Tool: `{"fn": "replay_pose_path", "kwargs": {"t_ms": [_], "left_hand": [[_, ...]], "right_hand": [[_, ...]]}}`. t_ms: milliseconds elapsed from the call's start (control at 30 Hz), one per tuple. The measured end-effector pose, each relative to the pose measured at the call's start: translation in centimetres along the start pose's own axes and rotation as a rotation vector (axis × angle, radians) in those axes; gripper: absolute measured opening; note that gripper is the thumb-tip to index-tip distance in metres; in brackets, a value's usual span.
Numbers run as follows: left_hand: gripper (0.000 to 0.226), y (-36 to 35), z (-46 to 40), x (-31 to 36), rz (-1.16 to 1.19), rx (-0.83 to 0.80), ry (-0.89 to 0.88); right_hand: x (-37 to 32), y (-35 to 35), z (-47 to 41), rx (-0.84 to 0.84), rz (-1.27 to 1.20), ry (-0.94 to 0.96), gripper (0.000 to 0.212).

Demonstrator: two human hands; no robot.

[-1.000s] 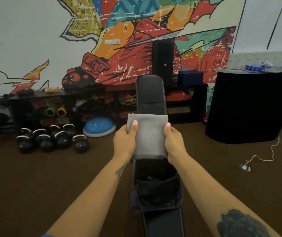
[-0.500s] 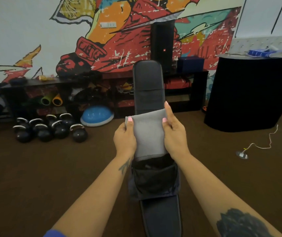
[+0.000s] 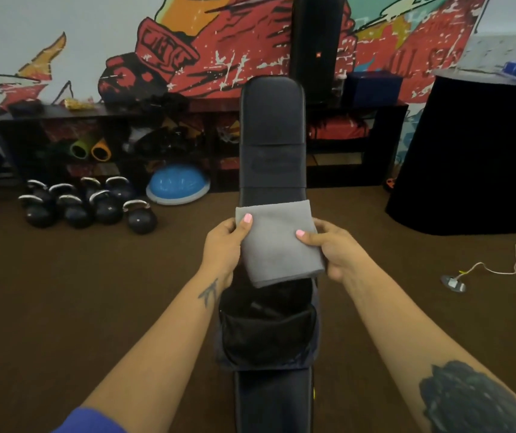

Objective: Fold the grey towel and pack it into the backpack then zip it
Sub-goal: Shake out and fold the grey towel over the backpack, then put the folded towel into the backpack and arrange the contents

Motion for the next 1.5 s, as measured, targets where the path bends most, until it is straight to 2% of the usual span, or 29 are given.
{"fn": "replay_pose_path", "kwargs": {"t_ms": [67, 133, 200, 233, 267, 333, 367, 400, 467, 533, 600, 733, 800, 900, 1033, 1100, 1233, 1300, 1400, 1500], "left_hand": [[0.021, -0.6, -1.8, -1.4, 0.055, 0.009, 0.043], [0.018, -1.4, -3.4, -2.6, 0.101, 0.002, 0.069], [0.017, -1.5, -4.8, -4.0, 0.134, 0.019, 0.094], [0.017, -1.6, -5.1, -4.5, 0.138, 0.017, 0.099], [0.016, -1.6, -5.5, -5.3, 0.141, 0.018, 0.114], [0.015, -1.9, -6.2, -7.0, 0.125, 0.006, 0.149], [0.015, -2.0, -6.5, -8.1, 0.121, -0.002, 0.171], [0.014, -2.0, -6.7, -9.2, 0.124, -0.014, 0.193], [0.014, -1.7, -7.3, -11.4, 0.125, -0.021, 0.235], [0.02, -1.6, -7.7, -13.0, 0.114, -0.046, 0.265], [0.026, -1.4, -8.5, -14.7, 0.08, -0.072, 0.31], [0.023, -0.2, -10.5, -18.1, 0.018, -0.097, 0.407], [0.024, 1.0, -11.3, -20.1, -0.075, -0.104, 0.462], [0.03, 3.1, -12.7, -23.8, -0.376, -0.138, 0.508], [0.049, 3.0, -15.2, -26.9, -0.973, -0.309, 0.373], [0.059, 1.5, -16.4, -28.7, -1.094, -0.411, 0.3], [0.069, -0.2, -18.3, -32.8, -1.334, -0.528, 0.257], [0.064, -0.4, -18.7, -34.2, -1.409, -0.538, 0.267], [0.027, -0.3, -18.8, -35.1, -1.402, -0.516, 0.291], [0.022, -0.4, -18.1, -34.9, -1.371, -0.506, 0.288]], "right_hand": [[-1.6, 2.3, -1.6, 0.084, 0.08, 0.149, 0.068], [-2.7, 2.9, -3.3, 0.009, 0.176, 0.241, 0.084], [-2.0, 3.3, -5.4, -0.093, 0.207, 0.176, 0.096], [-1.3, 3.4, -5.8, -0.129, 0.201, 0.1, 0.094], [-0.2, 3.4, -6.3, -0.163, 0.183, -0.005, 0.08], [2.4, 3.6, -7.0, -0.215, 0.175, -0.196, 0.032], [3.9, 4.0, -7.4, -0.222, 0.158, -0.266, 0.018], [5.2, 4.3, -7.9, -0.227, 0.133, -0.308, 0.014], [7.7, 5.0, -9.3, -0.212, 0.079, -0.343, 0.019], [9.0, 5.9, -10.7, -0.159, 0.091, -0.335, 0.034], [9.2, 6.8, -12.3, -0.096, 0.171, -0.284, 0.041], [8.3, 7.4, -14.9, -0.043, 0.408, -0.181, 0.04], [7.9, 7.5, -16.4, -0.024, 0.567, -0.138, 0.033], [8.5, 7.2, -19.1, -0.029, 0.884, -0.117, 0.02], [11.2, 5.4, -21.8, -0.131, 1.208, -0.135, 0.007], [12.5, 4.6, -22.8, -0.154, 1.324, -0.123, 0.015], [14.2, 4.0, -24.8, -0.133, 1.437, -0.038, 0.006], [14.7, 3.9, -25.8, -0.135, 1.459, -0.008, 0.008], [15.0, 3.6, -27.1, -0.175, 1.478, 0.019, 0.007], [15.0, 3.7, -28.2, -0.179, 1.498, 0.045, 0.009]]}}
Point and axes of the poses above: each hand's wrist, its own z-axis away from the middle knuckle, its own y-axis out of the back of the hand, x = y × z, the point moved 10 cm from there along -z, towards the middle knuckle, and after that the axes turned 9 degrees about -x, right-handed, at the moved point
